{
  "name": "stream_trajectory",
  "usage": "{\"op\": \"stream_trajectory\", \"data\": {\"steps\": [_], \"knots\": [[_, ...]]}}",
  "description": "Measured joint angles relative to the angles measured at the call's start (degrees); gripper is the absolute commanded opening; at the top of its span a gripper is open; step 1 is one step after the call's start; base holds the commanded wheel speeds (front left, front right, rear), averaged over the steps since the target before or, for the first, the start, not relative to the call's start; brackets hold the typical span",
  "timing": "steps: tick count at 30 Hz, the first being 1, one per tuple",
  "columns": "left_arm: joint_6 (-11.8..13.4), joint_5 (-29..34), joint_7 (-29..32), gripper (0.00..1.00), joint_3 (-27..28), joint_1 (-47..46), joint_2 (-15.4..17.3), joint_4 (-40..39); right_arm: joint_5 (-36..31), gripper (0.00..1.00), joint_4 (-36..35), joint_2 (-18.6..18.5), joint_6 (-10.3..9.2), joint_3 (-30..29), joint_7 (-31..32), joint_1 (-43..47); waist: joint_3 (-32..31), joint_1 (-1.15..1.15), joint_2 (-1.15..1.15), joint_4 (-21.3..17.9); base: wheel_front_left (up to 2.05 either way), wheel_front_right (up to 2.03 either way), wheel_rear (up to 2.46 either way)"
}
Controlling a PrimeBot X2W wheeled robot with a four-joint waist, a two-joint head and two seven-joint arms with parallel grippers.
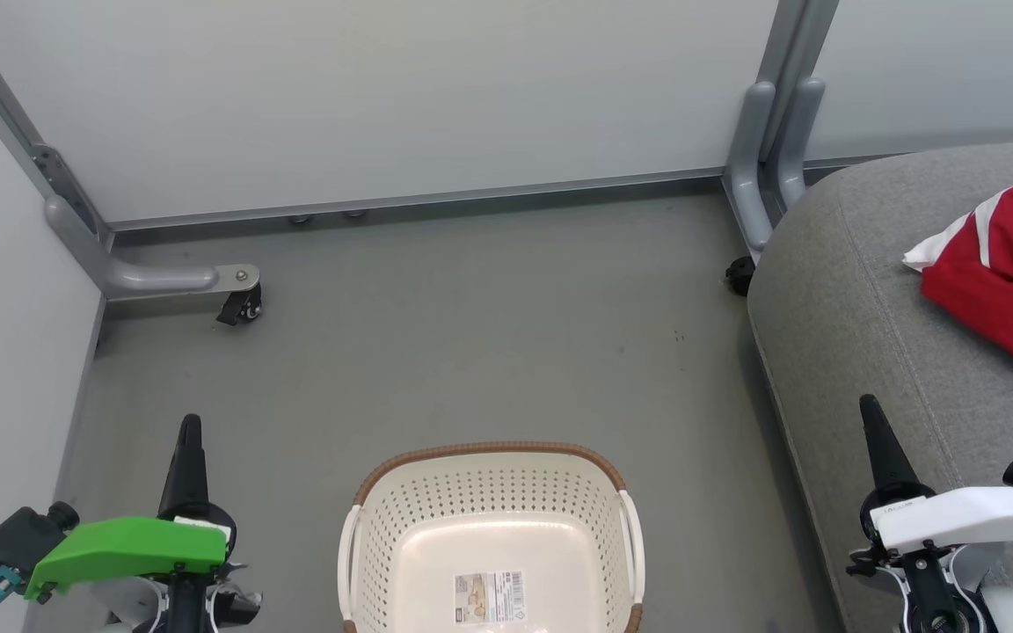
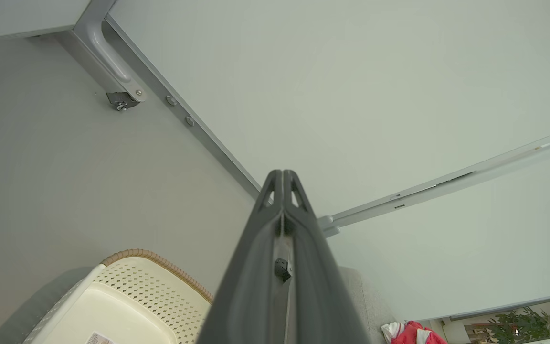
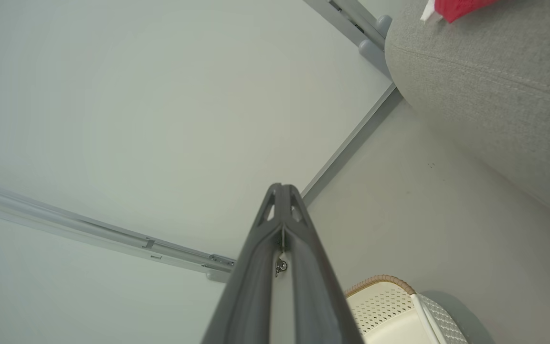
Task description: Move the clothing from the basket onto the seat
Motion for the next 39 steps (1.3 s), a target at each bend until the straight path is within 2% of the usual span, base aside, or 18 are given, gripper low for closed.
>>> {"op": "stream_trajectory", "data": {"steps": [39], "knots": [[-0.9, -19.9, 5.4, 0.0, 2.1, -0.2, 0.0, -0.5, 19.9, 0.0, 1.9, -0.1, -0.01, -1.4, 5.3, -1.2, -1.0, 0.0, 0.0, -2.1, 0.0, 0.0, 0.0]]}}
